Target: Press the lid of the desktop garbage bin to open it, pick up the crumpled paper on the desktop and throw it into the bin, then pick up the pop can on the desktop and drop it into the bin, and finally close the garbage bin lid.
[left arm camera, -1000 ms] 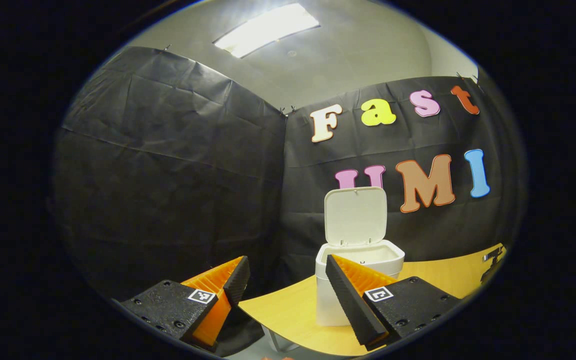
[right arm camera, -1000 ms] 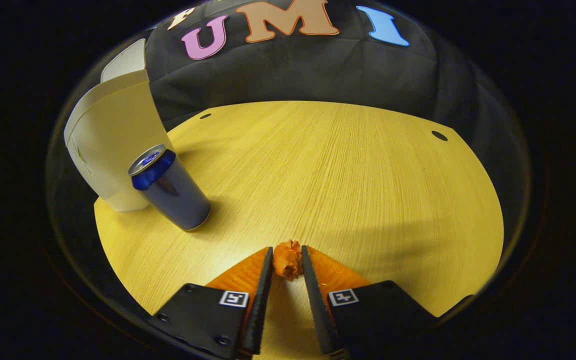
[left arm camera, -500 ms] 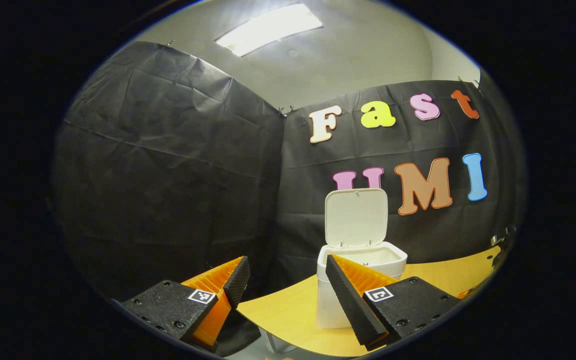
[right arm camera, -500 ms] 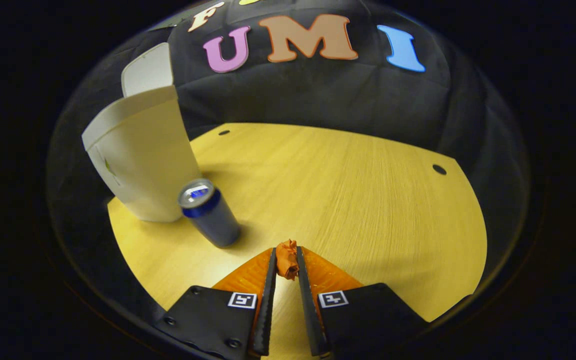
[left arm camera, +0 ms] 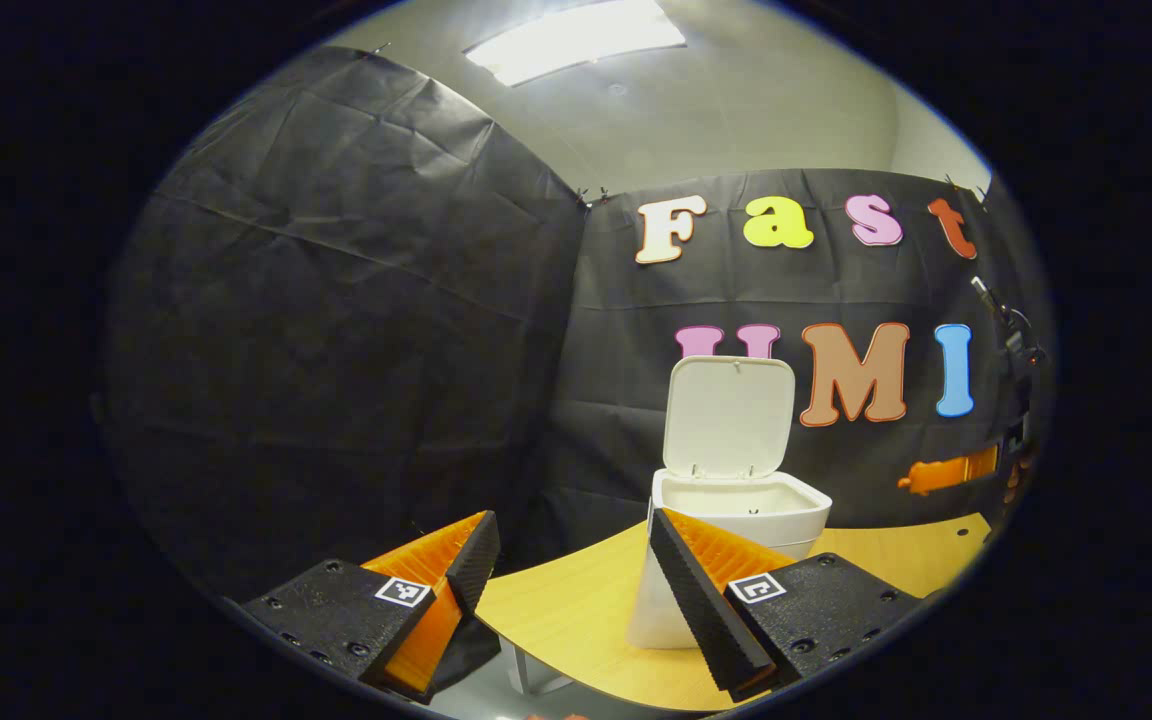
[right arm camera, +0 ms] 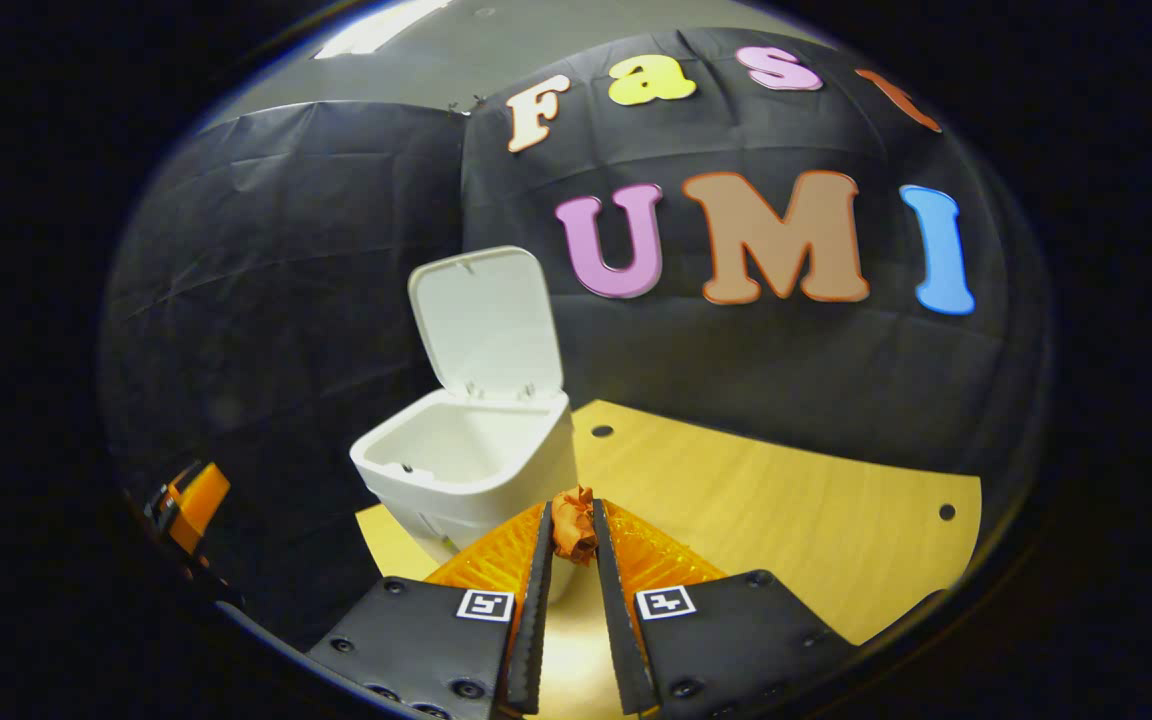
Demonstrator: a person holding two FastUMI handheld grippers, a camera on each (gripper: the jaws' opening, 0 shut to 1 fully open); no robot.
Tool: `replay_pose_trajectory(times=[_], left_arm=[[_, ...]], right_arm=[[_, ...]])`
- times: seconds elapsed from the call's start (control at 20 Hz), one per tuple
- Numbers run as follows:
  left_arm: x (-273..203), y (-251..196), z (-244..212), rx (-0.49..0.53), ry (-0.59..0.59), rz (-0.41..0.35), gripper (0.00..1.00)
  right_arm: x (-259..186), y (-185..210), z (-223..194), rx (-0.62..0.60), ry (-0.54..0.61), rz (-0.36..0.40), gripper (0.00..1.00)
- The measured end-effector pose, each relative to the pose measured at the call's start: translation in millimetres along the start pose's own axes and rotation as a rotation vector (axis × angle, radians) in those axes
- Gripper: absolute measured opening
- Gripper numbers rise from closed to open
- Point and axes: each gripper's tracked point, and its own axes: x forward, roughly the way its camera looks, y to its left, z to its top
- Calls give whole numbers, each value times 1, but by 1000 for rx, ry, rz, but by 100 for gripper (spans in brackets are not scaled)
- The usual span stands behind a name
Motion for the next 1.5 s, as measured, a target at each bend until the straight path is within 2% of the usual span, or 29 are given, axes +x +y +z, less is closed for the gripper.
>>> replay_pose_trajectory(times=[0.25, 0.5, 0.55, 0.7, 0.9, 1.0, 1.1, 1.2, 1.35, 1.5], left_arm=[[-9, 34, -4, -87, 16, 72, 92], [-12, 70, -1, -54, 0, 142, 93], [-11, 77, 0, -44, -1, 157, 93], [-11, 87, 0, -28, 1, 174, 93], [0, 69, 0, -17, 4, 123, 93], [8, 44, 2, -14, 5, 50, 93], [14, -1, 8, -19, -13, -83, 93], [19, -54, 15, -17, -40, -243, 93], [16, -147, 16, -11, -60, -506, 93], [-6, -233, 11, -19, -72, -768, 94]], right_arm=[[62, 53, 29, -112, 2, 55, 30], [112, 66, 26, -100, 54, 59, 30], [118, 65, 22, -93, 71, 56, 38], [126, 61, 16, -104, 85, 25, 45], [124, 52, 17, -86, 74, 2, 99], [113, 42, 25, -59, 46, 0, 99], [86, 23, 33, -35, 7, -24, 99], [49, -12, 38, -13, -37, -92, 99], [-31, -88, 36, 13, -86, -298, 99], [-132, -144, 19, 60, -127, -517, 99]])
